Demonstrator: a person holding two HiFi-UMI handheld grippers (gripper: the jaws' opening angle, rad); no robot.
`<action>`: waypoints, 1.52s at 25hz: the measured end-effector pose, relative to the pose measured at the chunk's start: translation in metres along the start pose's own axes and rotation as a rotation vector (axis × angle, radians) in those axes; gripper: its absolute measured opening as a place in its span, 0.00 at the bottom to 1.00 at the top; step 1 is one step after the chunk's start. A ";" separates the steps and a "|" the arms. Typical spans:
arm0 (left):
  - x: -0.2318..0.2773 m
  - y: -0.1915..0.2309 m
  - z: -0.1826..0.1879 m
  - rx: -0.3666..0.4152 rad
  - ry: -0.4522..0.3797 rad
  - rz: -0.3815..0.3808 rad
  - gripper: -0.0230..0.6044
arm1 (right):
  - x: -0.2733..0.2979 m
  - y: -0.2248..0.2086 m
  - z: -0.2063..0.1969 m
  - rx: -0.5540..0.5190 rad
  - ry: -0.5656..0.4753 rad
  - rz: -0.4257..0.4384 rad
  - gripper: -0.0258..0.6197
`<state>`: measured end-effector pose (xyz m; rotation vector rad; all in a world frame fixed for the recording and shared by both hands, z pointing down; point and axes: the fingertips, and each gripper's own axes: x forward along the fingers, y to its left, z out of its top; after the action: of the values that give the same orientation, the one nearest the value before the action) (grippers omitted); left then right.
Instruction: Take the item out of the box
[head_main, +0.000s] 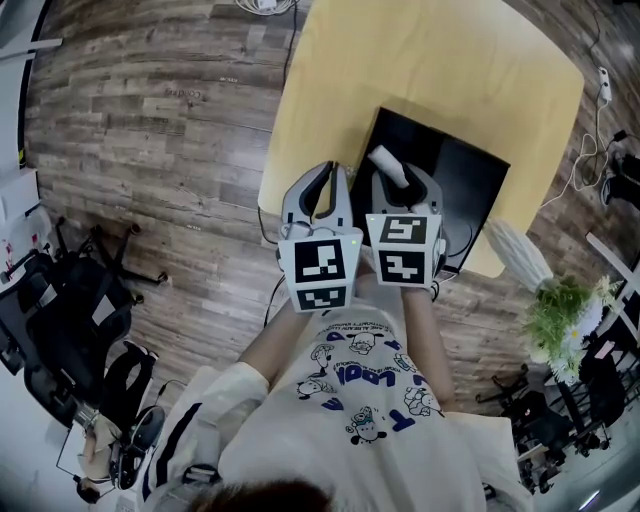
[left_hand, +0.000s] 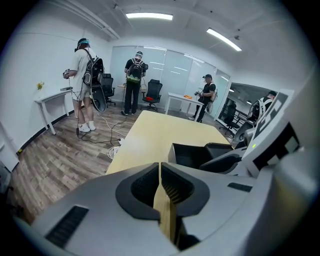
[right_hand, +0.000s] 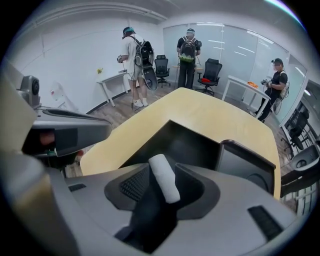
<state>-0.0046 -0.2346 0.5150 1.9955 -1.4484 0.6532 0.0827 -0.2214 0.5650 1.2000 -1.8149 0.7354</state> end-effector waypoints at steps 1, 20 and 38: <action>0.001 0.001 -0.001 -0.002 0.003 0.000 0.08 | 0.002 0.000 -0.001 -0.008 0.013 -0.001 0.32; 0.009 0.017 -0.009 -0.039 0.033 0.012 0.08 | 0.022 -0.004 -0.021 -0.058 0.282 -0.075 0.31; 0.002 0.011 0.000 -0.020 0.003 0.001 0.08 | 0.005 -0.006 -0.008 0.086 0.151 -0.078 0.26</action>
<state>-0.0143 -0.2385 0.5178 1.9778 -1.4489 0.6391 0.0892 -0.2196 0.5737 1.2300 -1.6181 0.8437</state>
